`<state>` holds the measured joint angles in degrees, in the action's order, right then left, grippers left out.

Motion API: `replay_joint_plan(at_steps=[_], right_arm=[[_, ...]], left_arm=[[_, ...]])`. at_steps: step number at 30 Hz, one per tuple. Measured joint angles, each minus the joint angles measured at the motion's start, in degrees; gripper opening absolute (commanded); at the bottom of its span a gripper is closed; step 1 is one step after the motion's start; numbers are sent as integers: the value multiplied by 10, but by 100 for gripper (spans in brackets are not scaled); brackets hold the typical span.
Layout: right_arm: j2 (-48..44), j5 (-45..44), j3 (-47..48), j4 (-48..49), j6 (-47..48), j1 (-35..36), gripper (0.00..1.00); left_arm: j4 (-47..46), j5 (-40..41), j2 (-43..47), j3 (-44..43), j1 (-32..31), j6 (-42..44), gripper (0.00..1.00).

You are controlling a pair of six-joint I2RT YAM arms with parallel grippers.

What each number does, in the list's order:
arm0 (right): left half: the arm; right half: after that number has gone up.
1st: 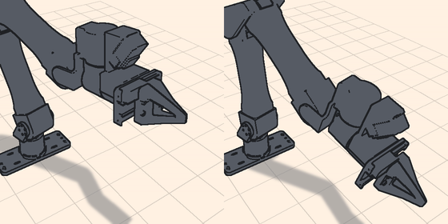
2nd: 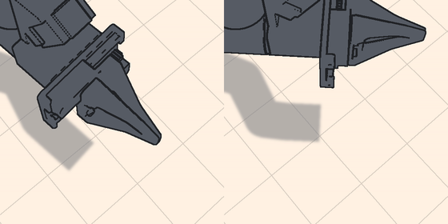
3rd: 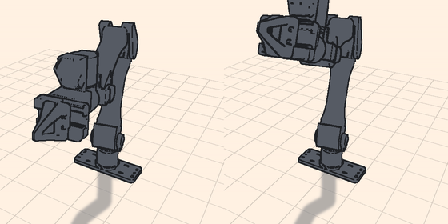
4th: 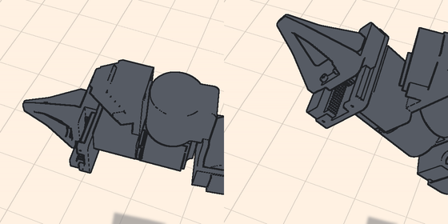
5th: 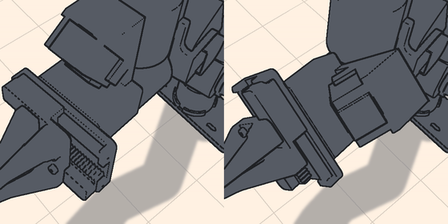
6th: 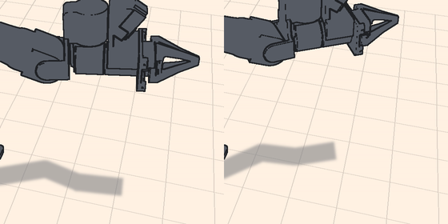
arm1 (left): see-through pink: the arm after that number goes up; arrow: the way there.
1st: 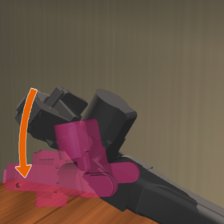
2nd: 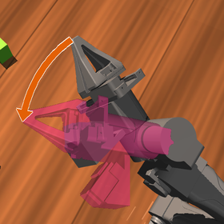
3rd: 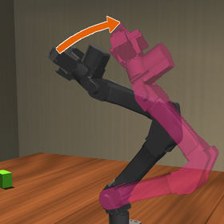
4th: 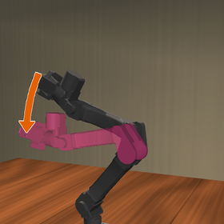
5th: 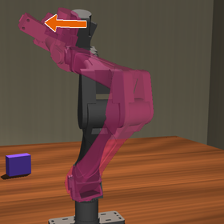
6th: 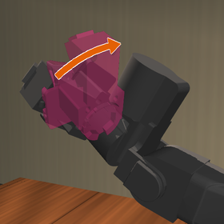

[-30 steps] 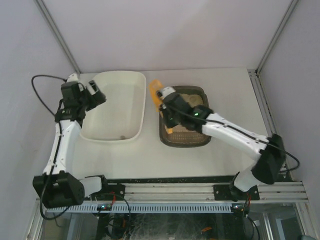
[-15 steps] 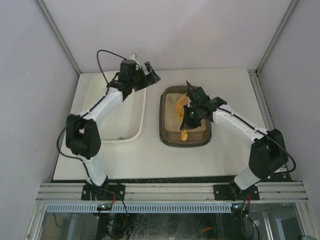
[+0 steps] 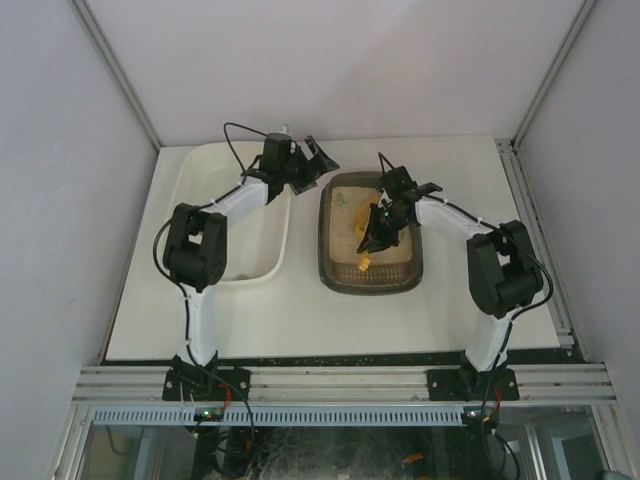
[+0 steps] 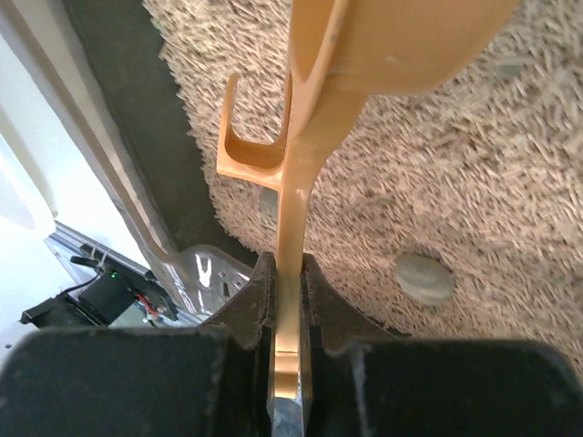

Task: Clean the litter box

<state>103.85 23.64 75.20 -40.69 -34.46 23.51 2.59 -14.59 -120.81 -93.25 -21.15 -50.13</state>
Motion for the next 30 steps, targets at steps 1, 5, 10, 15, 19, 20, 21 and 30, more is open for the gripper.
replay_joint_plan(at_steps=[1, 5, 10, 15, 19, 20, 21, 30], right_arm=[[8, 5, 8, 2, 0, 1, 0], [36, 20, 34, 14, 0, 6, 0], [67, 27, 54, 31, 0, 8, 0], [91, 47, 62, 56, -4, 8, 0], [114, 83, 61, 94, -14, 9, 0], [118, 93, 58, 109, -16, 9, 0], [120, 104, 52, 129, -21, 9, 0], [121, 200, -35, 323, -79, -17, 0]], left_arm=[[-4, -3, -2, -2, 0, -2, 100], [-15, -22, -14, -18, 0, -9, 100], [-18, -42, -24, -23, 0, -14, 100], [-19, -57, -27, -23, -1, -21, 100], [-22, -68, -27, -22, -2, -34, 100], [-22, -69, -27, -22, -3, -35, 100], [-22, -71, -27, -21, -3, -38, 100], [-36, -82, -27, -10, -3, -39, 100]])
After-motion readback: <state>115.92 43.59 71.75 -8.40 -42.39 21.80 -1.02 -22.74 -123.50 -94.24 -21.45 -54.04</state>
